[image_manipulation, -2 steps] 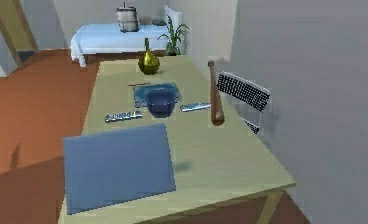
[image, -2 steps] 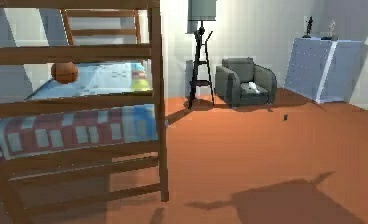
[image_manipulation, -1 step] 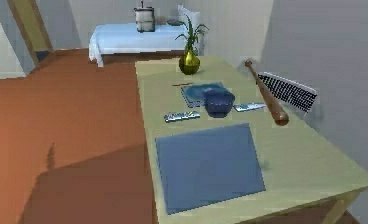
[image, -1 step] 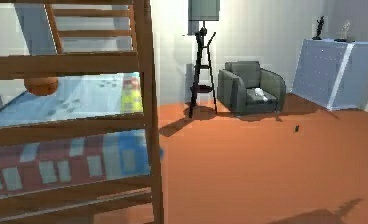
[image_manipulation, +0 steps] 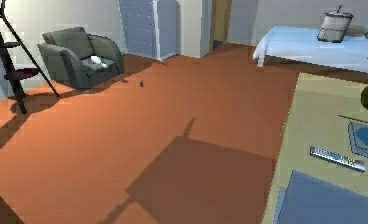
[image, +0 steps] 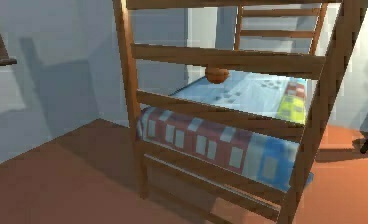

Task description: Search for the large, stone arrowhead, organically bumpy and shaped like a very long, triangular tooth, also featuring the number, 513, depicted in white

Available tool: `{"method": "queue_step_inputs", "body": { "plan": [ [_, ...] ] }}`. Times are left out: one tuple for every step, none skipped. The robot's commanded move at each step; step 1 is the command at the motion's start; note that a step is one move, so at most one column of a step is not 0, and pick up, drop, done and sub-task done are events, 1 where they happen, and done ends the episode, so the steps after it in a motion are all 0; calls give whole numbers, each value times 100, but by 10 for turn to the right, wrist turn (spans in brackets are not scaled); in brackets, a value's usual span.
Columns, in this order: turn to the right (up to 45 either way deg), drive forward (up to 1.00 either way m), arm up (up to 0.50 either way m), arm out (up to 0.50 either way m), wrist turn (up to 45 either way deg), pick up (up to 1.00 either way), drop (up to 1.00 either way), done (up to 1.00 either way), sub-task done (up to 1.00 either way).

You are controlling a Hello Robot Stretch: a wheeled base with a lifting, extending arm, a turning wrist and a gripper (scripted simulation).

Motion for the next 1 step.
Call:
{"method": "queue_step_inputs", "body": {
  "plan": [
    [-180, 0, 0, 0, 0, 0, 0, 0, 0]
  ]
}}
